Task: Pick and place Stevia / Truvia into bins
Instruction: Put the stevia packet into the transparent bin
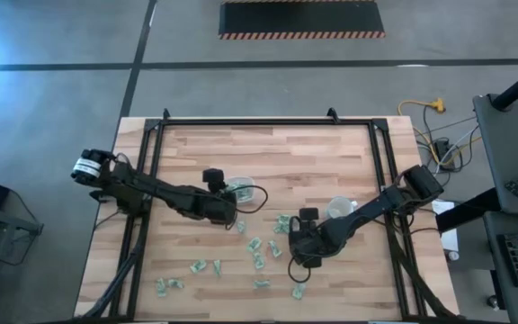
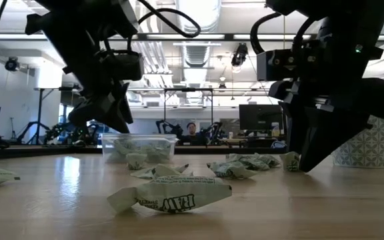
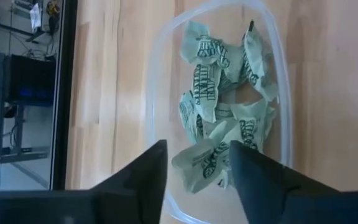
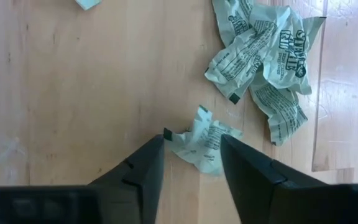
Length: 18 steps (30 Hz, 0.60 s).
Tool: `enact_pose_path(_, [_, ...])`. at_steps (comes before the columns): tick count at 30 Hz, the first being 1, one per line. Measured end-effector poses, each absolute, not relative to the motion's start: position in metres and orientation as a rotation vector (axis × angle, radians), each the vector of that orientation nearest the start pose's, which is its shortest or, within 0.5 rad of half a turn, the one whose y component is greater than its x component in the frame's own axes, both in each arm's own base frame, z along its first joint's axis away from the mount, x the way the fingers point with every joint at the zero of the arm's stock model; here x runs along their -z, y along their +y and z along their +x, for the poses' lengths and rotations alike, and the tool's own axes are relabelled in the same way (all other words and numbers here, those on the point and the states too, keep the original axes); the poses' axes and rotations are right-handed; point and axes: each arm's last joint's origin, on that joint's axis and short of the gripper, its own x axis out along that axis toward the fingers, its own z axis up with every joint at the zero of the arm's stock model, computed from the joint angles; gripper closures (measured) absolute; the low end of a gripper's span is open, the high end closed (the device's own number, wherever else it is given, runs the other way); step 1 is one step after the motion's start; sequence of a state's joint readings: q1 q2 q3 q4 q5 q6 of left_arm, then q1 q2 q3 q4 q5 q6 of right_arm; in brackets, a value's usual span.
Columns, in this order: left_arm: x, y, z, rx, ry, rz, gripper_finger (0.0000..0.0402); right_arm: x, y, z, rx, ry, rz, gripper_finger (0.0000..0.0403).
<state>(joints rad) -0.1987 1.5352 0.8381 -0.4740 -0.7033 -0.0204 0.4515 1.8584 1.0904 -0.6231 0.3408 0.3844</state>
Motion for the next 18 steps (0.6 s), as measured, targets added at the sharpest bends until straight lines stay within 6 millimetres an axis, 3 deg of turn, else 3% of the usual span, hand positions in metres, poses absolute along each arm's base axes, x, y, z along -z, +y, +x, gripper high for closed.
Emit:
enact_pose_path(8, [-0.185,-0.046,0.268,-0.42,1.013,0.494,0.0214,-0.136,0.135,0.301,0.132,1.264,-0.234,0.0384])
enact_pose_path(14, [-0.207,-0.059,0.25,-0.389,0.951,0.441,0.0214,-0.138,0.135,0.301,0.14,1.251,-0.255,0.0391])
enact_pose_path(18, [-0.224,-0.069,0.228,-0.356,0.926,0.342,0.0214,-0.151,0.132,0.301,0.176,1.189,-0.281,0.0391])
